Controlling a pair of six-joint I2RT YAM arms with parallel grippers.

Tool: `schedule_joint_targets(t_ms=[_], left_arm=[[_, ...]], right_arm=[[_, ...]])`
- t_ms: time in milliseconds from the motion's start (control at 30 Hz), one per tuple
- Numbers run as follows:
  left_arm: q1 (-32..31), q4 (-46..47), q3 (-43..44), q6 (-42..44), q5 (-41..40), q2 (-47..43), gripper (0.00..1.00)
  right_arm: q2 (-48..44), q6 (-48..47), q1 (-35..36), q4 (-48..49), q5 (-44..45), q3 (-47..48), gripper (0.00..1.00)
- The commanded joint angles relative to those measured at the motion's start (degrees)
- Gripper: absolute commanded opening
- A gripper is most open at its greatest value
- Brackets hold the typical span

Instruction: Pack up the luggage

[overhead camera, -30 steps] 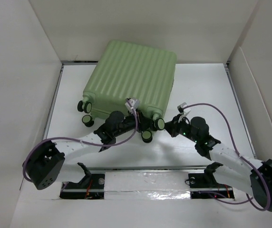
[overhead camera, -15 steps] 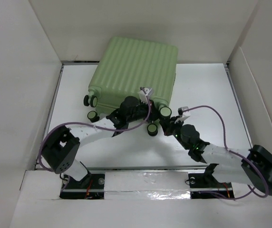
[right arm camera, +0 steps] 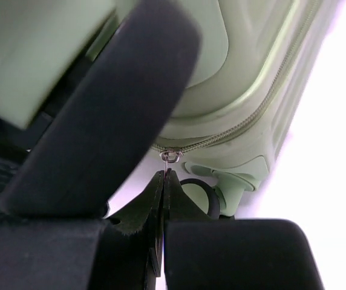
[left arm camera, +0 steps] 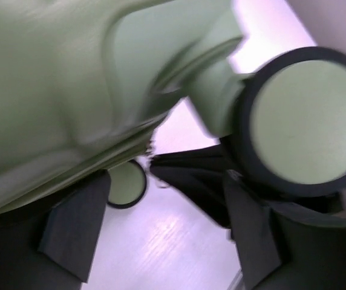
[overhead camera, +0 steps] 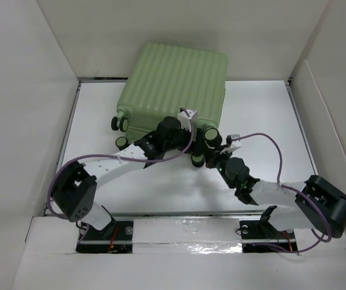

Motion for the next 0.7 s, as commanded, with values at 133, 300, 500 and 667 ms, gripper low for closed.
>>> schedule_joint_targets(t_ms=[133,300,500,667], left_arm=[[4.2,-0.2,-14.0,-4.7,-23.5,-14.2,0.83],[7.4,-5.5,-19.1,-9.8,-27.3,-21.5,0.74],[15.4,-12.8,-22.3,-15.8,-29.5,-34.7,0.14],[22.2,-19.8,-19.0,-16.9,-32.6,-44.9,0.67]], right_arm=[[-6.5,2.0,2.0,-4.6,-17.4,-0.1,0.0],[-6.0,0.9,0.7,-3.5,-19.3,-0.5,0.0],[-2.6,0.8,-0.4,1.4,-22.4,-1.5,0.0],[-3.0,-0.2,-0.9,2.4,-24.4,-1.9,0.0]])
